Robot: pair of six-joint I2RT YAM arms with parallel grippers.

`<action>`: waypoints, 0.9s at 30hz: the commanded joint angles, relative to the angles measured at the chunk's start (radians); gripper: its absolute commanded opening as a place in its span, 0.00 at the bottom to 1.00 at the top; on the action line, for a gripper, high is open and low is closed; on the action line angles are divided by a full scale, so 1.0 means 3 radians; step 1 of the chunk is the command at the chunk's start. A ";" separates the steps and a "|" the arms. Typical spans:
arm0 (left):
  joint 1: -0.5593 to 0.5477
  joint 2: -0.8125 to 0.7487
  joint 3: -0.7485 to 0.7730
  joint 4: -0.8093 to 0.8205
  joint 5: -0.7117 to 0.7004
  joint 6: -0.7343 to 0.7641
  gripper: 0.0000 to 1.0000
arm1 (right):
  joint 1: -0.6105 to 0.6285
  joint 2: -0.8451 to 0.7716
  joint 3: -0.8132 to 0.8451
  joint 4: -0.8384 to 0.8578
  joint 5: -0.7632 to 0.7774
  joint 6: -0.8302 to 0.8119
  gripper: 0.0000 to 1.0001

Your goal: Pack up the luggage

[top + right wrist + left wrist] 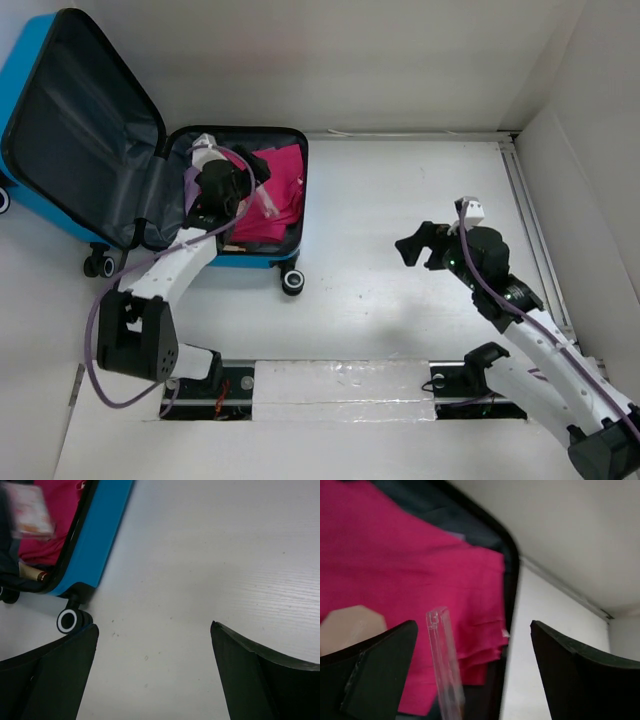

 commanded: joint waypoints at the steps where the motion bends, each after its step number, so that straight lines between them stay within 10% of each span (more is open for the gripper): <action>1: 0.0312 0.0177 -0.0165 -0.0047 0.0472 -0.0437 0.93 | 0.0162 0.0048 0.0032 0.0286 -0.0010 -0.0026 1.00; 13: -0.0218 -0.1166 -0.0646 -0.0092 -0.0406 -0.0402 0.97 | 0.0479 0.0079 -0.0034 0.0347 0.0148 -0.0026 0.89; 14: -0.0306 -0.1203 -0.0646 -0.0133 -0.0407 -0.0361 0.97 | 0.0510 0.0048 -0.0070 0.0347 0.0148 -0.0026 0.82; 18: -0.0684 -0.1371 -0.0584 -0.0567 -0.0437 -0.0151 1.00 | 0.0638 0.0079 -0.0106 0.0419 0.0082 -0.0026 0.00; 24: -0.0721 -0.2218 -0.0733 -0.1013 -0.0054 -0.0024 1.00 | 0.0863 0.0094 -0.0075 0.0286 0.0118 -0.0103 0.03; 27: -0.0721 -0.2597 -0.0733 -0.1085 0.0053 -0.0023 1.00 | 0.0929 0.0007 -0.0106 0.0245 0.0087 -0.0103 0.36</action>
